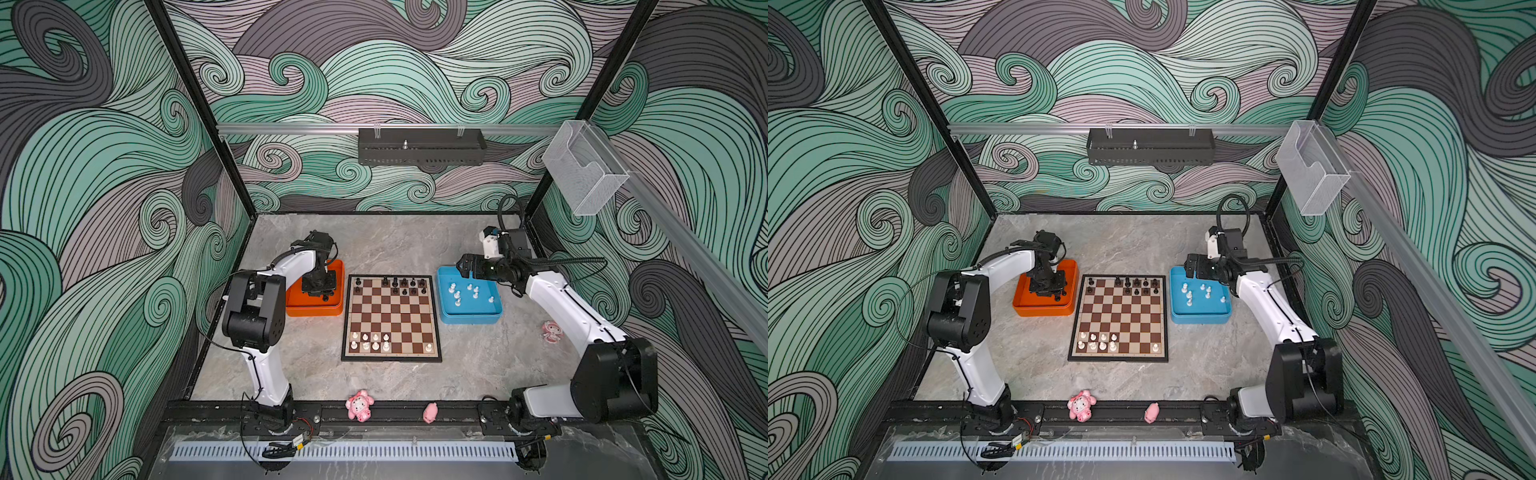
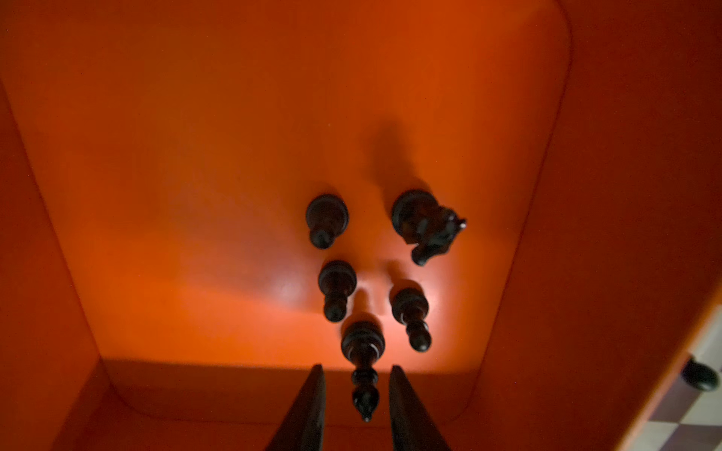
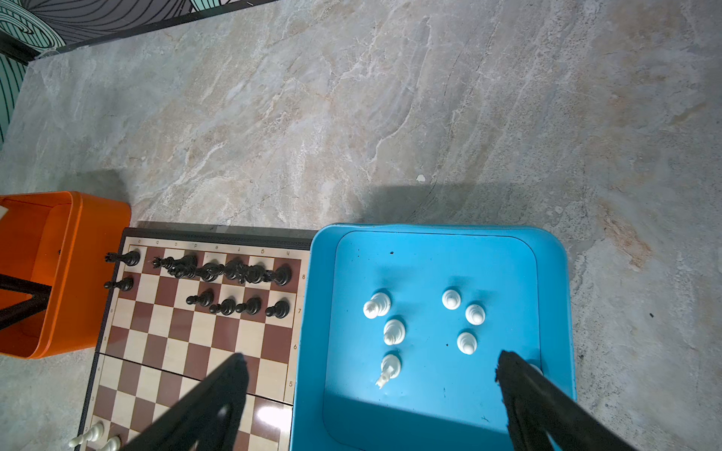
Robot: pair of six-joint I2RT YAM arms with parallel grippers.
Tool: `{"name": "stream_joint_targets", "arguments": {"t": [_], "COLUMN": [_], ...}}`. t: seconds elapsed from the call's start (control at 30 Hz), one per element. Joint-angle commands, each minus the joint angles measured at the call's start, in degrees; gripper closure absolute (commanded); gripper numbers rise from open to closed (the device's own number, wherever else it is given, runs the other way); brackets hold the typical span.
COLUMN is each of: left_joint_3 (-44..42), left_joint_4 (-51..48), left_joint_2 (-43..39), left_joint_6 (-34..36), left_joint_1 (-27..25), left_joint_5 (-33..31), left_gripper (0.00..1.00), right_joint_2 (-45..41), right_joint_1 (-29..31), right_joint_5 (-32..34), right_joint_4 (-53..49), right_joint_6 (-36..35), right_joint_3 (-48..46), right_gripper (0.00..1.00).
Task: Set up the chess pieces on the board
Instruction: 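Lower the left gripper into the orange bin and grasp a black chess piece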
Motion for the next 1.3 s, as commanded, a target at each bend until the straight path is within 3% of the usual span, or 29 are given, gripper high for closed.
{"name": "stream_joint_targets", "arguments": {"t": [0.0,0.43,0.73,0.8,1.27], "left_joint_3": [-0.34,0.58,1.64,1.84,2.67], "left_joint_4": [0.22,0.62,0.49,0.14,-1.89], "left_joint_2": [0.57,1.31,2.74,2.86,1.86], "left_joint_6": [-0.26,-0.34,-0.04,-0.16,0.86], "left_joint_1": [-0.51,-0.94,-1.1,-1.08,-1.19], "left_joint_5": [-1.19,-1.36,-2.24,-2.67,-3.54], "left_gripper": [0.69,0.77,0.77,0.83,0.83], "right_joint_2": [-0.02,-0.99,-1.32,-1.33,-0.96], "right_joint_1": [-0.31,-0.36,-0.37,-0.37,-0.4], "right_joint_5": [-0.52,-0.75,-0.51,-0.62,-1.1], "right_joint_4": [-0.56,-0.68,-0.78,-0.86,-0.91], "right_joint_6": [0.3,0.48,0.39,0.39,0.57], "right_joint_3": [1.66,1.31,1.3,1.34,1.74], "right_gripper": [0.01,0.01,0.01,0.01,0.01]}}
